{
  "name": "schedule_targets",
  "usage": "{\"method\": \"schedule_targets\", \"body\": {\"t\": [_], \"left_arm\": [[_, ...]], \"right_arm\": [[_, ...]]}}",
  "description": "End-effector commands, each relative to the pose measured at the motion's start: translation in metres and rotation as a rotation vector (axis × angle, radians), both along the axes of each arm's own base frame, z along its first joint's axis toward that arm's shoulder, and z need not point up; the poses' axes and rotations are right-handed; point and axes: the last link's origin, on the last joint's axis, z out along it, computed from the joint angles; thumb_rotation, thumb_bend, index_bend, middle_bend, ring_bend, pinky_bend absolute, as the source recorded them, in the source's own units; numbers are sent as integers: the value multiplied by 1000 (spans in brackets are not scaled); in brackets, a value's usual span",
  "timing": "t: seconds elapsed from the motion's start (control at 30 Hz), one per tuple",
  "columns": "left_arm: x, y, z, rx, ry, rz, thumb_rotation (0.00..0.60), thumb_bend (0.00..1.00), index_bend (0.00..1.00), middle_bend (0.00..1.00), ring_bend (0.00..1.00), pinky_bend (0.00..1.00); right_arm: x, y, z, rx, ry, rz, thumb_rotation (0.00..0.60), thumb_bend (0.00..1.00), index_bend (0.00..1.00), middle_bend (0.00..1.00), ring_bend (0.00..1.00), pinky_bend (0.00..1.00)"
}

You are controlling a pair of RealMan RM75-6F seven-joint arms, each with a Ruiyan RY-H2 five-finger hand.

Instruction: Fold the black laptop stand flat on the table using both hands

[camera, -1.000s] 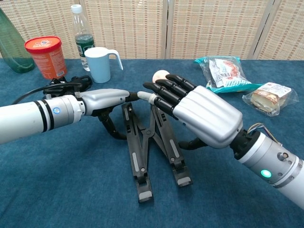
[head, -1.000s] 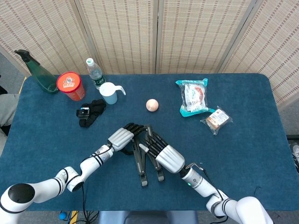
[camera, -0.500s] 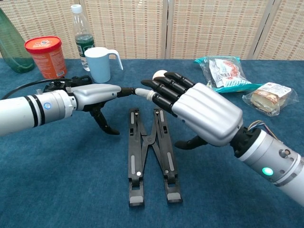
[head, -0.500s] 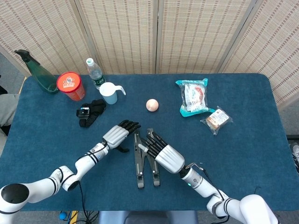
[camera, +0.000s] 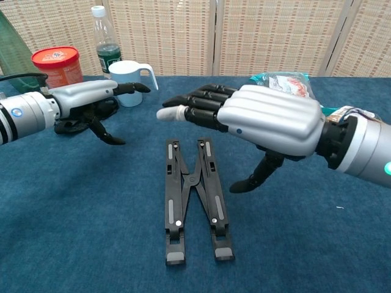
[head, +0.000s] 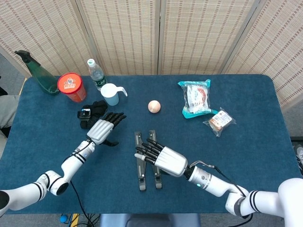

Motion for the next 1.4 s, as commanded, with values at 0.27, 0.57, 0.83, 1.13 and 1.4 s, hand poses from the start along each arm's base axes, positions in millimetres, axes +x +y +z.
{"method": "schedule_targets", "body": {"t": [0.27, 0.57, 0.83, 1.13, 1.4], "left_arm": [[-11, -1, 18, 48, -16, 44, 600, 151, 0, 14, 11, 0], [-20, -3, 22, 60, -29, 74, 600, 151, 0, 14, 11, 0], [-30, -4, 26, 70, -33, 105, 600, 151, 0, 14, 11, 0], [-35, -2, 26, 71, -39, 121, 600, 151, 0, 14, 11, 0], [-36, -2, 25, 73, -45, 119, 600, 151, 0, 14, 11, 0]], "right_arm": [[19, -20, -1, 182, 297, 68, 600, 0, 0, 0, 0, 0], [21, -37, -23, 203, 426, 153, 600, 0, 0, 0, 0, 0], [20, -48, -43, 214, 492, 199, 600, 0, 0, 0, 0, 0], [22, -56, -51, 218, 514, 206, 600, 0, 0, 0, 0, 0], [28, -60, -56, 220, 522, 217, 600, 0, 0, 0, 0, 0]]}}
